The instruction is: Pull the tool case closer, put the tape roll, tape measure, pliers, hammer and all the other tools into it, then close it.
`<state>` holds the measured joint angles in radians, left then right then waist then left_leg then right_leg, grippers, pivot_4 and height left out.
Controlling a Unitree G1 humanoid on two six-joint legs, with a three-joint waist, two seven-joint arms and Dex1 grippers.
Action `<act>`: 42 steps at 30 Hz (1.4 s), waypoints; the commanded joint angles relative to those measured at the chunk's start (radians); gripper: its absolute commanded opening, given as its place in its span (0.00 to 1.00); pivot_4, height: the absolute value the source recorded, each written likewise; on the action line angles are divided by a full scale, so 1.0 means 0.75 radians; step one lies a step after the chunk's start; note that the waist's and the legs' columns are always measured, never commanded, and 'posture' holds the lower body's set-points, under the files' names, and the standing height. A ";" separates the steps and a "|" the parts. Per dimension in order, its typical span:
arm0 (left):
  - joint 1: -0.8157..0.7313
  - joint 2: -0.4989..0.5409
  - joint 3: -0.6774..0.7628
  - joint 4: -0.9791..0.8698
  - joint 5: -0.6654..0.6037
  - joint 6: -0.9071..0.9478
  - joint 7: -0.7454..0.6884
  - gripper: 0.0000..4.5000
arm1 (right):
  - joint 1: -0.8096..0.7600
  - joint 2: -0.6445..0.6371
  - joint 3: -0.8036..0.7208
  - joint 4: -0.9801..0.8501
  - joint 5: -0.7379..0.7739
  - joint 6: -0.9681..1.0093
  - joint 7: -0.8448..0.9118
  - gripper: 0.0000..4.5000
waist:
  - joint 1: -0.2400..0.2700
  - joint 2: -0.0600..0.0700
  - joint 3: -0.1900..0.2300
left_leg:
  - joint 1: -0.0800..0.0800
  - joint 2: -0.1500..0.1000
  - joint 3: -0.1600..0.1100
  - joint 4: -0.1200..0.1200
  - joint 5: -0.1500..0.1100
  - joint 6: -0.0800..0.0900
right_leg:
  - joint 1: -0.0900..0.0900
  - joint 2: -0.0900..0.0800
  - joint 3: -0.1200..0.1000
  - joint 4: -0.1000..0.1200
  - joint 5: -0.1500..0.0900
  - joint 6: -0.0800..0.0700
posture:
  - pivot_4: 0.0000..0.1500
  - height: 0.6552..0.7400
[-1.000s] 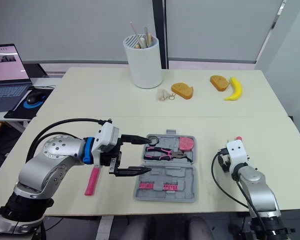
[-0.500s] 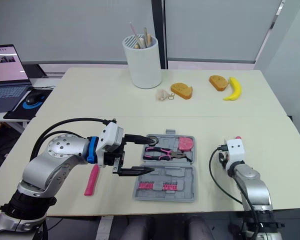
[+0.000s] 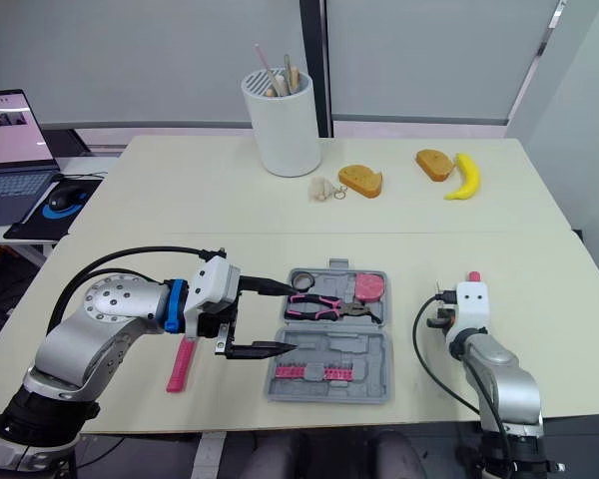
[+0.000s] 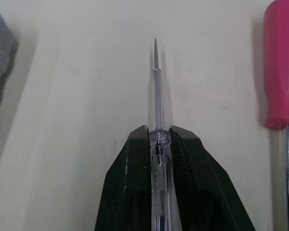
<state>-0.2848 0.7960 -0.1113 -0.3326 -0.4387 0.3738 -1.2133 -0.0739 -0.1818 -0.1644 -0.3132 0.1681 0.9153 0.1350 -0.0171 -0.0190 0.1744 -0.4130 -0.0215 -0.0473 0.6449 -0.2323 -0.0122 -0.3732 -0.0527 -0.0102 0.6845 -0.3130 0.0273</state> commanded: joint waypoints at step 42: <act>0.196 0.076 0.052 -0.051 0.064 -0.197 -0.017 1.00 | 0.022 -1.019 0.424 -0.511 -0.061 -0.348 0.757 0.87 | -0.014 0.010 0.008 | 0.006 -0.004 0.005 0.001 0.002 0.003 | 0.006 0.000 -0.001 -0.005 0.003 0.007 | 1.00 1.00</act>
<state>-0.1324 0.8511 -0.0888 -0.3574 -0.3915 0.2459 -1.2307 -0.0316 -0.9079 0.0948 -0.7250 0.1857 0.8124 0.5872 -0.0279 -0.0112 0.1807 -0.4073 -0.0236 -0.0428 0.6457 -0.2305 -0.0099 -0.3681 -0.0531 -0.0109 0.6804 -0.3112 0.0328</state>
